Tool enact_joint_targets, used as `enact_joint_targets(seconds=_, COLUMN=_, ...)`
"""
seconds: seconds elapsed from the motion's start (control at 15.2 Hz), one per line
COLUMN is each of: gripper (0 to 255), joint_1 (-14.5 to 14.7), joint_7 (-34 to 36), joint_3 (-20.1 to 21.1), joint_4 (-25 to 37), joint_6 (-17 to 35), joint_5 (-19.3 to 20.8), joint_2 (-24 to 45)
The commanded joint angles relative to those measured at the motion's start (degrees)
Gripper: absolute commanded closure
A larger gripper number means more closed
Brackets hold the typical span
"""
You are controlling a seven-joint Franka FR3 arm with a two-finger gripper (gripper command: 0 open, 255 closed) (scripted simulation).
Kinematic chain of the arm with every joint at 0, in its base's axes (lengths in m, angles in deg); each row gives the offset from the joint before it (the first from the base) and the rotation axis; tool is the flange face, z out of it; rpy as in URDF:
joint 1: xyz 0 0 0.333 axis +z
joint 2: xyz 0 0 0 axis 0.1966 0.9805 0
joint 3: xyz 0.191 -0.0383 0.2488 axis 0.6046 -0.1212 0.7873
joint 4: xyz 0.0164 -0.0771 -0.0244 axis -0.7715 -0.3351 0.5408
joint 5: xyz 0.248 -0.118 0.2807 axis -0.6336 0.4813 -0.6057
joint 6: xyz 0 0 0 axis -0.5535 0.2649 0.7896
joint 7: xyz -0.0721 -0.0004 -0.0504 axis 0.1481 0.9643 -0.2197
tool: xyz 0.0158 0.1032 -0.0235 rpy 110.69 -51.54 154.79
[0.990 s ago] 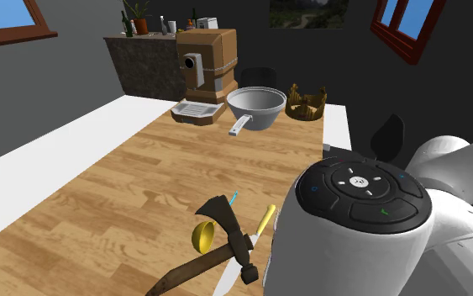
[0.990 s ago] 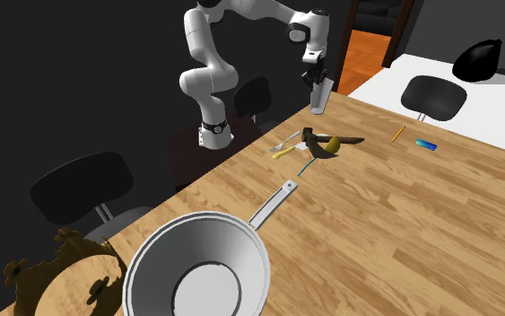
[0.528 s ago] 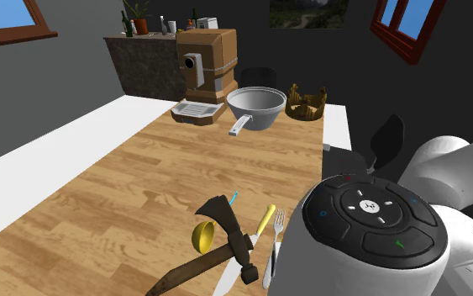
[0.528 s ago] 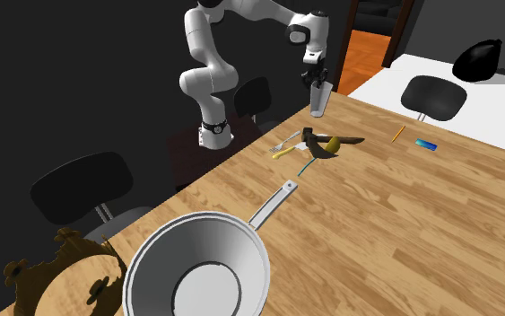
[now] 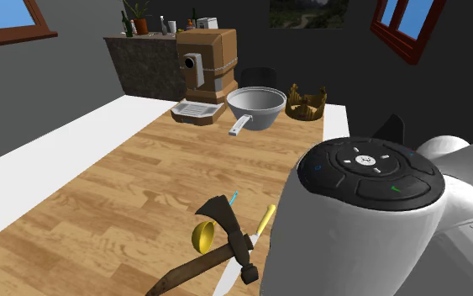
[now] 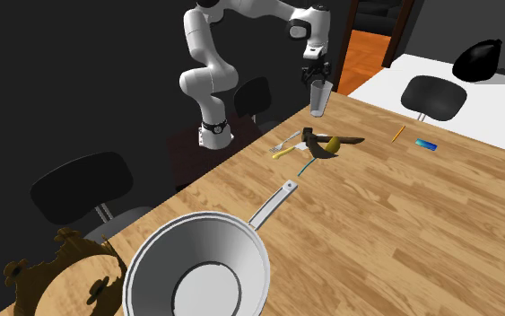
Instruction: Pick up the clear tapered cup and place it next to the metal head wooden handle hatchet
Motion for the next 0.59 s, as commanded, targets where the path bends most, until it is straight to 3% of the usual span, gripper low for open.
enact_joint_targets(seconds=0.0, gripper=0, joint_1=7.00, joint_7=0.47, joint_3=-3.13, joint_4=1.51, joint_6=-3.79, joint_5=1.35, joint_2=-2.81)
enact_joint_targets(seconds=0.53, gripper=0, joint_1=6.43, joint_7=-0.09, joint_3=-2.97, joint_4=1.62, joint_6=-4.49, joint_5=0.50, joint_2=-3.79)
